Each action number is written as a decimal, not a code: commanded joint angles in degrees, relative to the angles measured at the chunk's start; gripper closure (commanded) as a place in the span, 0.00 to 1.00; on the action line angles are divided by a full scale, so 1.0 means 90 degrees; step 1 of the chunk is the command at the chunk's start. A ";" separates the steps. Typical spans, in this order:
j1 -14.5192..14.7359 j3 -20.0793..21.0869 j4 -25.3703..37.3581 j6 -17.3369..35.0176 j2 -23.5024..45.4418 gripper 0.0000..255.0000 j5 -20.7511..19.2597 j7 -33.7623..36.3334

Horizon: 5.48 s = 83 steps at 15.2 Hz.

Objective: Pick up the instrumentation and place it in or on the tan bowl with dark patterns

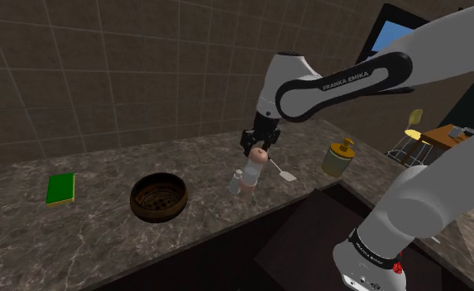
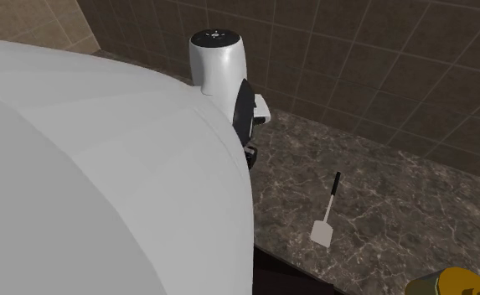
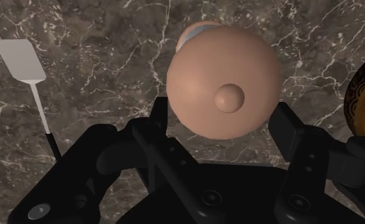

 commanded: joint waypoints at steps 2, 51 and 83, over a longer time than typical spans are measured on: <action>0.0015 -0.0023 0.0141 -0.0328 -0.0187 1.00 0.0032 -0.0024; 0.1867 0.1169 0.8379 -0.3477 0.5327 1.00 -0.2052 0.3174; 0.1742 0.1141 0.7358 -0.2480 0.5326 0.00 -0.2101 0.3302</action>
